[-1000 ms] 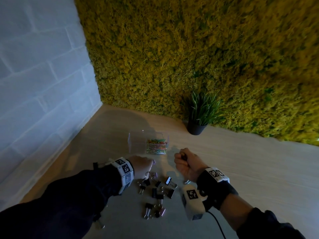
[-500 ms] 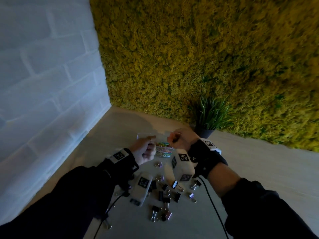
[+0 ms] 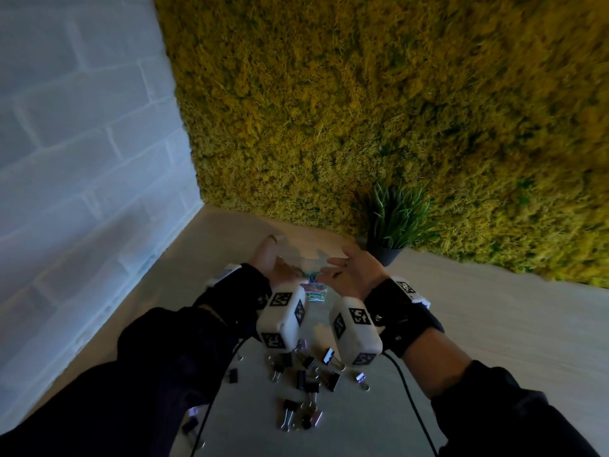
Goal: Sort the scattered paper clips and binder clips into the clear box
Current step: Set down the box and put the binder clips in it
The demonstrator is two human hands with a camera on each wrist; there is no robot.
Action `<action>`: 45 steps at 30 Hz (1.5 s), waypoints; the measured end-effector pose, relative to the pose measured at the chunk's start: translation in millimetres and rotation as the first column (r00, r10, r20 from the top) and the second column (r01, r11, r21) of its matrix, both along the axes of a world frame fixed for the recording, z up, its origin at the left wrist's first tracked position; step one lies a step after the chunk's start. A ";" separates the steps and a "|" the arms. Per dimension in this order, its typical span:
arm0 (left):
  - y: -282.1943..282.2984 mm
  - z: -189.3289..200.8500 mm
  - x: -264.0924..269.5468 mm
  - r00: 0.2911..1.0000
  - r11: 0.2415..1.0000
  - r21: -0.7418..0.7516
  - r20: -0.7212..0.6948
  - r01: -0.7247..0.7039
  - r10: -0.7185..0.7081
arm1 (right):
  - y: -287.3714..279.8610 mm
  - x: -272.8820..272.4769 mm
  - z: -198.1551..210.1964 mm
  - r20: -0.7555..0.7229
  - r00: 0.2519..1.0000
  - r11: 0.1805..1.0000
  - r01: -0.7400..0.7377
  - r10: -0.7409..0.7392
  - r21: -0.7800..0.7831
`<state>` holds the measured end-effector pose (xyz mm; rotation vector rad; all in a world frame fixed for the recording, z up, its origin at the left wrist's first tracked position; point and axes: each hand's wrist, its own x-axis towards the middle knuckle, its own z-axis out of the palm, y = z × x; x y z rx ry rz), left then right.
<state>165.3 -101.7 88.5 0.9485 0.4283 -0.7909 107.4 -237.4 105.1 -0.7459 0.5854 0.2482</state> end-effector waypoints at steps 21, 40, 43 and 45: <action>71.9 -50.0 1.6 0.238 0.399 0.896 0.438 -0.195 -0.867 | 17.2 10.3 -55.8 -0.500 0.641 -0.617 -0.053 0.582 -0.786; 124.4 -80.5 -51.2 0.467 0.129 0.985 0.063 0.112 -0.882 | -17.9 -98.8 -77.4 -0.665 0.670 -0.219 -0.631 0.331 -0.744; 117.1 -74.3 -61.0 0.513 0.333 0.926 0.201 0.179 -0.834 | 1.0 -98.5 -73.4 -0.561 0.730 -0.157 -0.547 0.390 -0.822; 129.1 -57.9 -66.3 0.569 0.431 0.893 0.290 0.128 -0.770 | -0.4 -101.5 -67.1 -0.508 0.770 -0.123 -0.503 0.386 -0.856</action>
